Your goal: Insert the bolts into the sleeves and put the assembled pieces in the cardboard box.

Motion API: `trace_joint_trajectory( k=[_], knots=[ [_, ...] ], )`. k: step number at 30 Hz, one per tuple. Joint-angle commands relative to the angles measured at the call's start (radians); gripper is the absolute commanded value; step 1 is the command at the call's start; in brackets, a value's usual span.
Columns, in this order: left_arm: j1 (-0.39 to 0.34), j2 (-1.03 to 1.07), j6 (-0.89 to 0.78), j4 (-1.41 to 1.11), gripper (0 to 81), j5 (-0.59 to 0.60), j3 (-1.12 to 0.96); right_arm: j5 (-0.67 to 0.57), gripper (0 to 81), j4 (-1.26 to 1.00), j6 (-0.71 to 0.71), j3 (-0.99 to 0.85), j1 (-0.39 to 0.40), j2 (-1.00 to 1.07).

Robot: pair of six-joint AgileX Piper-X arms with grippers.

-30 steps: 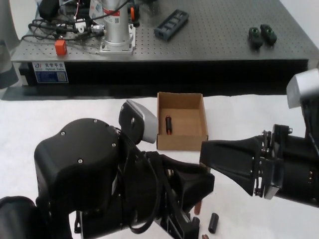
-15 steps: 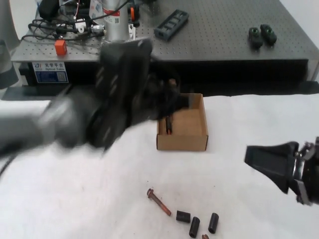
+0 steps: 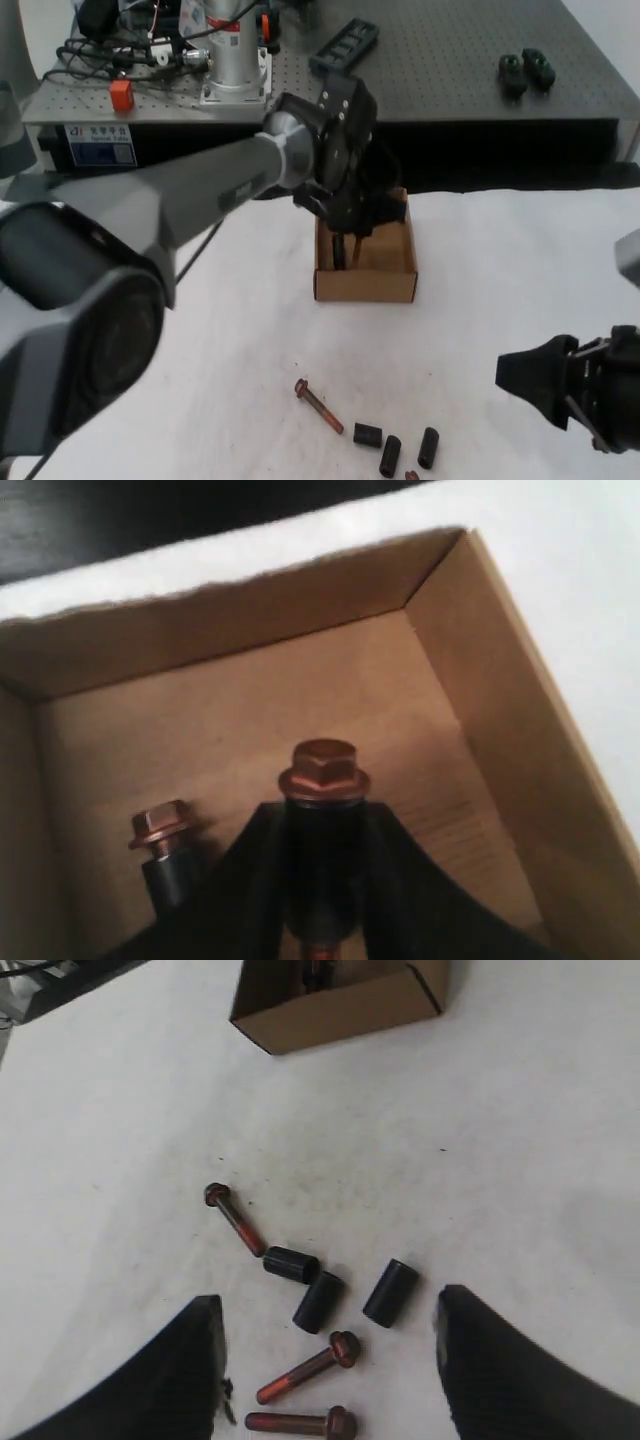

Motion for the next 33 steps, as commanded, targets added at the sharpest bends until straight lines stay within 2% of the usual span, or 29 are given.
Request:
trace_joint_trajectory(
  k=[1,4,6,10,14,17,21,26,33],
  knots=[
    [0.001,0.028,0.012,0.038,16.7,-0.003,-0.047,0.043,45.5,0.006,-0.011,-0.012,-0.003,0.062],
    [0.001,0.028,0.012,0.038,30.9,-0.003,-0.045,0.043,45.5,0.008,-0.028,-0.033,0.000,0.154],
    [0.001,0.018,0.012,0.046,34.2,-0.003,-0.048,0.056,45.5,0.008,-0.051,-0.059,0.019,0.215],
    [0.003,-0.062,0.019,0.127,31.2,-0.042,-0.045,0.073,45.5,0.008,-0.092,-0.146,0.092,0.349],
    [0.005,-0.157,0.066,0.236,27.2,-0.247,-0.044,0.149,45.5,0.075,-0.149,-0.275,0.184,0.486],
    [0.015,-0.221,0.087,0.306,26.4,-0.334,-0.039,0.243,45.5,0.176,-0.180,-0.366,0.235,0.585],
    [0.020,-0.340,0.087,0.303,26.4,-0.347,0.077,0.265,45.5,0.204,-0.168,-0.408,0.254,0.700],
    [0.017,-0.565,0.083,0.188,26.4,-0.330,0.390,0.267,45.5,0.209,-0.157,-0.409,0.253,0.786],
    [0.017,-0.856,0.081,0.043,26.4,-0.178,0.761,0.251,38.3,0.174,-0.122,-0.409,0.253,0.856]
  ],
)
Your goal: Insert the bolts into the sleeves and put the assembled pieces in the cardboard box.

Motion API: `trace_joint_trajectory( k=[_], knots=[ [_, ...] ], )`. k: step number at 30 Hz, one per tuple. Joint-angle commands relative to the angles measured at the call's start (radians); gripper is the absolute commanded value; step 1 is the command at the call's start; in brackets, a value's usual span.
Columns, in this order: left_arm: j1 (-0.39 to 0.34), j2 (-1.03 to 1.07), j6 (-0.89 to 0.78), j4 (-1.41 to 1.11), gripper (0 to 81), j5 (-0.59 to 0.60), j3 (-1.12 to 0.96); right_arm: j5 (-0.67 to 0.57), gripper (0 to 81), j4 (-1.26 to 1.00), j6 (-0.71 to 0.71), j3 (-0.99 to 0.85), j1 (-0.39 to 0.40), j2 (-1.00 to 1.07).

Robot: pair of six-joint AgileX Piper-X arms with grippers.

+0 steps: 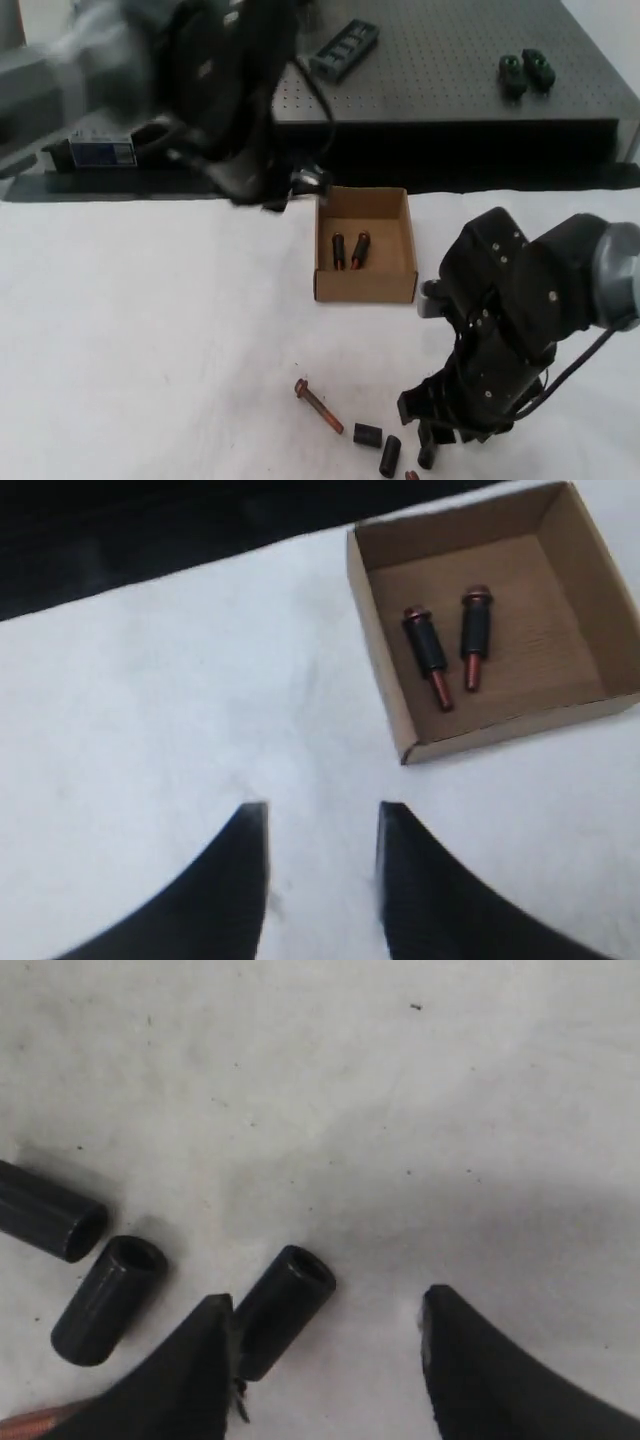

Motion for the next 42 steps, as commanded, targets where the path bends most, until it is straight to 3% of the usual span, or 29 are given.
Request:
trace_joint_trajectory(
  k=[1,11,15,19,21,23,29,33,36,42],
  knots=[
    [-0.003,-0.182,0.012,-0.091,26.4,0.108,0.208,-0.005,38.4,-0.005,0.005,-0.008,0.001,0.001],
    [-0.003,-0.291,0.012,-0.088,26.4,0.237,0.353,-0.032,36.4,-0.009,0.003,-0.008,0.015,0.053],
    [-0.003,-0.291,0.015,-0.093,26.4,0.330,0.353,-0.033,27.3,-0.017,-0.002,-0.008,0.034,0.063],
    [-0.017,-0.283,0.066,-0.089,27.2,0.457,0.353,-0.033,12.5,-0.014,-0.039,-0.008,0.037,0.063],
    [-0.047,-0.267,0.106,-0.089,29.7,0.514,0.353,-0.033,2.2,-0.008,-0.072,-0.008,0.037,0.063],
    [-0.089,-0.241,0.145,-0.095,33.8,0.533,0.353,-0.027,0.7,-0.004,-0.095,-0.008,0.032,0.057],
    [-0.229,-0.103,0.200,-0.103,36.9,0.530,0.351,-0.005,0.7,0.038,-0.177,0.001,-0.071,-0.054],
    [-0.293,-0.003,0.223,-0.142,36.9,0.530,0.329,-0.005,0.7,0.108,-0.199,0.022,-0.199,-0.191],
    [-0.335,0.078,0.262,-0.134,36.6,0.462,0.272,-0.015,0.7,0.134,-0.218,0.059,-0.291,-0.307],
    [-0.375,0.215,0.364,-0.029,28.3,0.426,0.129,-0.017,0.7,0.181,-0.245,0.111,-0.388,-0.477]
  ],
)
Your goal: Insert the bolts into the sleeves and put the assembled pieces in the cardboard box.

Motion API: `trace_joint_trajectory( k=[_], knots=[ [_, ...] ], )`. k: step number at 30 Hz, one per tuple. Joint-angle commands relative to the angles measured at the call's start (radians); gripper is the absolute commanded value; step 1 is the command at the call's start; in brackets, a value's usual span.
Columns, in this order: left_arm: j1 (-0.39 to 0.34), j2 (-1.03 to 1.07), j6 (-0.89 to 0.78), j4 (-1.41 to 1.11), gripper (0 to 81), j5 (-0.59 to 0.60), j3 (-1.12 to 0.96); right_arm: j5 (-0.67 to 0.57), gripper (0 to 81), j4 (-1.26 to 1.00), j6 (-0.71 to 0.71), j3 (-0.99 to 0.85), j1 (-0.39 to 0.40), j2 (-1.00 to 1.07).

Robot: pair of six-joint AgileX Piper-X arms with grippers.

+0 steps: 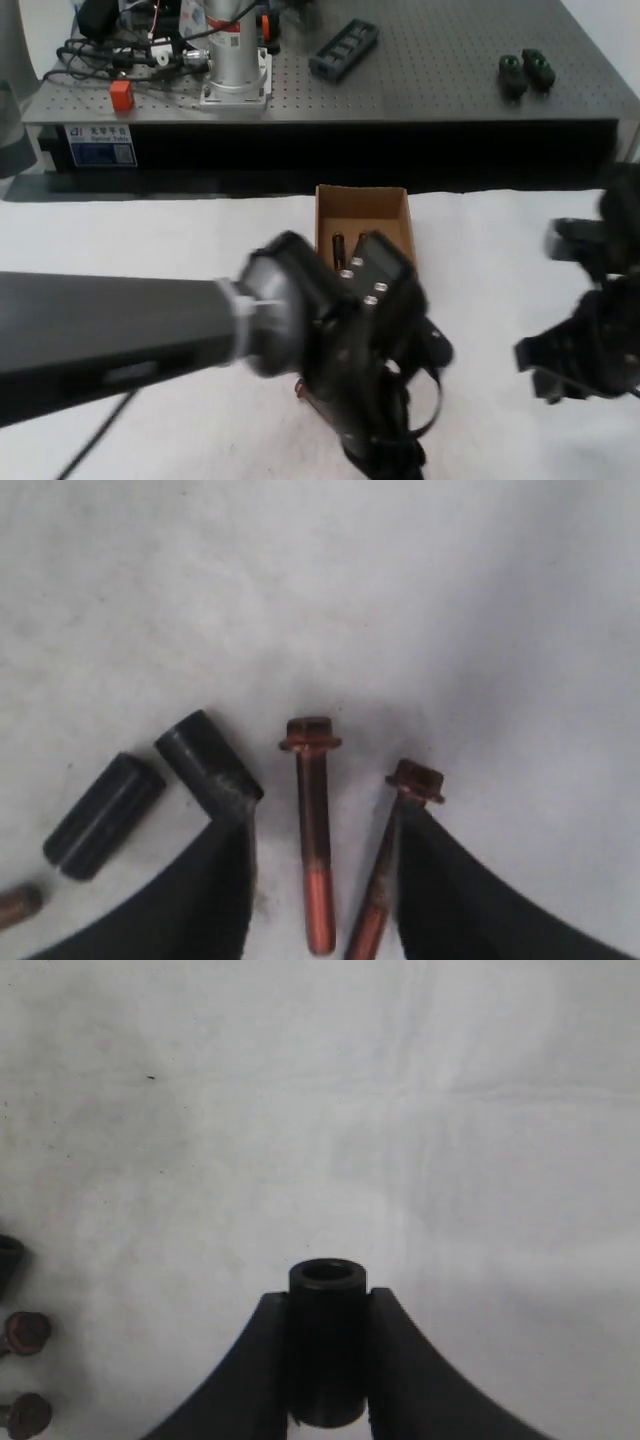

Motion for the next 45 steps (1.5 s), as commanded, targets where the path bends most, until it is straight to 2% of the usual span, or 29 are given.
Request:
trace_joint_trajectory(
  k=[1,4,8,17,20,22,24,29,35,37,39,41,45],
  knots=[
    [-0.008,0.032,0.039,0.039,27.8,-0.014,-0.046,-0.013,0.7,0.033,-0.028,0.031,-0.060,-0.124],
    [-0.018,0.079,0.073,0.069,27.7,-0.018,-0.092,-0.013,0.7,0.040,-0.028,0.034,-0.062,-0.148],
    [-0.026,0.111,0.114,0.101,27.7,-0.085,-0.108,-0.013,0.7,0.053,-0.028,0.034,-0.062,-0.149],
    [-0.026,0.146,0.132,0.110,25.8,-0.082,-0.111,-0.013,0.7,0.054,-0.028,0.034,-0.062,-0.149],
    [-0.026,0.153,0.132,0.104,15.9,-0.084,-0.111,-0.013,0.7,0.054,-0.028,0.034,-0.062,-0.149],
    [-0.026,0.153,0.114,0.086,3.0,-0.084,-0.111,-0.013,0.7,0.049,-0.028,0.034,-0.062,-0.152],
    [-0.026,0.143,0.063,0.066,0.0,-0.084,-0.112,-0.025,0.7,0.022,-0.028,0.038,-0.062,-0.167],
    [0.003,0.022,-0.081,0.016,0.7,-0.160,-0.101,-0.113,0.7,-0.069,-0.028,0.092,-0.062,-0.242],
    [0.130,-0.313,-0.355,-0.303,0.7,-0.144,0.133,-0.406,0.7,-0.122,0.019,0.227,-0.057,-0.366],
    [0.175,-0.407,-0.447,-0.466,0.7,-0.053,0.240,-0.546,0.7,-0.184,0.082,0.287,-0.038,-0.409],
    [0.207,-0.479,-0.547,-0.659,0.7,0.063,0.338,-0.643,0.7,-0.301,0.162,0.353,0.015,-0.448],
    [0.226,-0.527,-0.661,-0.842,0.7,0.152,0.426,-0.679,0.7,-0.447,0.261,0.399,0.083,-0.470],
    [0.230,-0.541,-0.798,-1.060,0.7,0.241,0.514,-0.681,0.7,-0.762,0.426,0.441,0.246,-0.466]
  ],
)
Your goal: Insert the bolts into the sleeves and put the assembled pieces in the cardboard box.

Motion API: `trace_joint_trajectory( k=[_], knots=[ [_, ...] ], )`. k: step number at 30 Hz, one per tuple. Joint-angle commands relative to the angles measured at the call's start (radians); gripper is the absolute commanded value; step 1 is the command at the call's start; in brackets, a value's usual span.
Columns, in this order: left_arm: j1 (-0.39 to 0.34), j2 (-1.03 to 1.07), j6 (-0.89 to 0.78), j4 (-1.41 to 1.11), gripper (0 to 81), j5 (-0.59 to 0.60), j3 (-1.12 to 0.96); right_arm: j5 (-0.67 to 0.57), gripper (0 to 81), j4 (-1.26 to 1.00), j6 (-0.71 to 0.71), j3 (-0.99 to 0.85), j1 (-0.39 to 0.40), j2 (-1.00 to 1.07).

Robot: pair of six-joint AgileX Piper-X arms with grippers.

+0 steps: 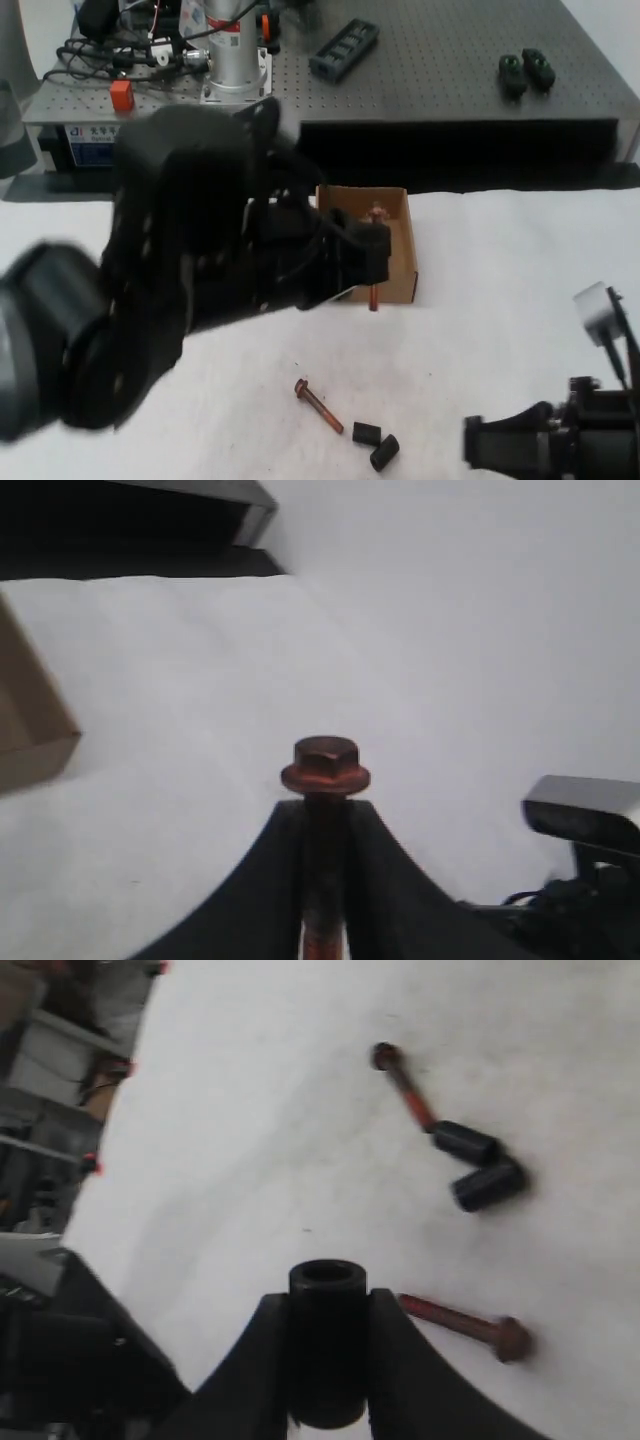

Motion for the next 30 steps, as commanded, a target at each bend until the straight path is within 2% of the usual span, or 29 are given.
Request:
trace_joint_trajectory(
  k=[1,3,6,13,30],
  knots=[
    [0.002,-0.008,-0.111,-0.157,0.7,0.079,0.036,-0.032,0.7,-0.324,0.147,0.017,0.137,0.006],
    [0.002,-0.008,-0.123,-0.163,0.7,0.099,0.037,0.003,0.7,-0.444,0.175,0.012,0.190,0.031],
    [0.002,-0.008,-0.142,-0.181,0.7,0.104,0.037,0.037,0.7,-0.563,0.223,0.005,0.224,0.084],
    [0.002,-0.008,-0.140,-0.185,0.7,0.144,0.037,0.053,0.7,-0.693,0.236,-0.028,0.226,0.205],
    [0.002,-0.008,-0.140,-0.155,0.7,0.156,0.037,0.115,0.7,-0.822,0.179,-0.035,0.223,0.202]
  ],
)
